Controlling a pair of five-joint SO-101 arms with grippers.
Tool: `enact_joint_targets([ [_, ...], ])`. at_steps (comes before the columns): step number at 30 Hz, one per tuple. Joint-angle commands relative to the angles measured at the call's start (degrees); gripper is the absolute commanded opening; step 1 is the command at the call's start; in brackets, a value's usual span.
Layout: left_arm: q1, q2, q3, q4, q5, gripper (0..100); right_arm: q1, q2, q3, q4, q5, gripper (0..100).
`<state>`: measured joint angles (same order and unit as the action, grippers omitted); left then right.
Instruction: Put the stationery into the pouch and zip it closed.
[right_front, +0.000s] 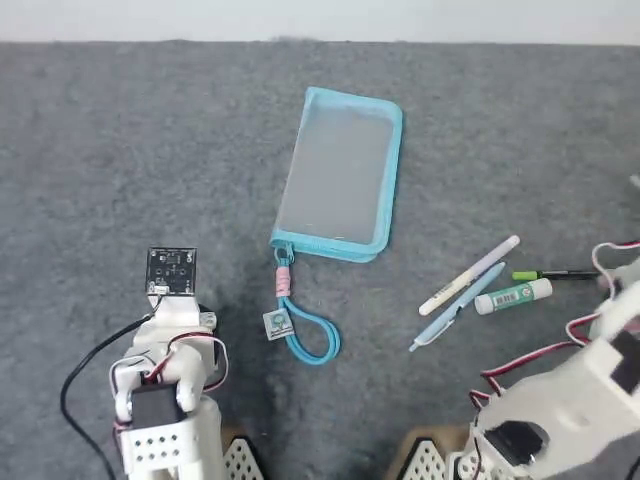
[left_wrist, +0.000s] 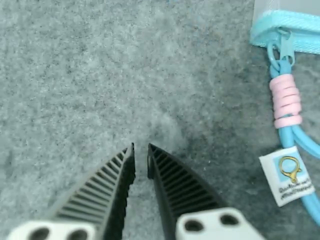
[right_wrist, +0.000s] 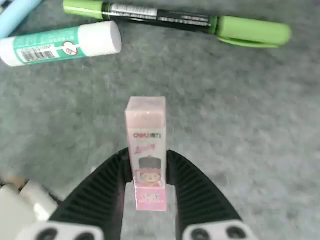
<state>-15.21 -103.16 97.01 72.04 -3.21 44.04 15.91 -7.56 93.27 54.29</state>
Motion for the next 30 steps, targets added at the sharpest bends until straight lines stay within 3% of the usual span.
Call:
enact_joint_targets([
  [1,-0.2,-1.2,-0.4,0.2,0.4,5,-0.7,-5.8,12.0,-16.3,2.5,0.6],
  [6,-0.2,-1.2,-0.4,0.2,0.4,5,-0.6,-5.8,21.1,-29.1,6.2,0.6],
  [20,-0.2,-1.2,-0.4,0.2,0.4,5,4.0,-5.7,18.3,-32.6,3.0,2.0],
  [26,-0.2,-1.2,-0.4,0.2,0.4,5,4.6,-6.0,18.3,-32.5,3.0,17.5],
  [30,-0.2,-1.2,-0.4,0.2,0.4,5,4.8,-6.3,18.0,-32.2,2.6,15.6],
])
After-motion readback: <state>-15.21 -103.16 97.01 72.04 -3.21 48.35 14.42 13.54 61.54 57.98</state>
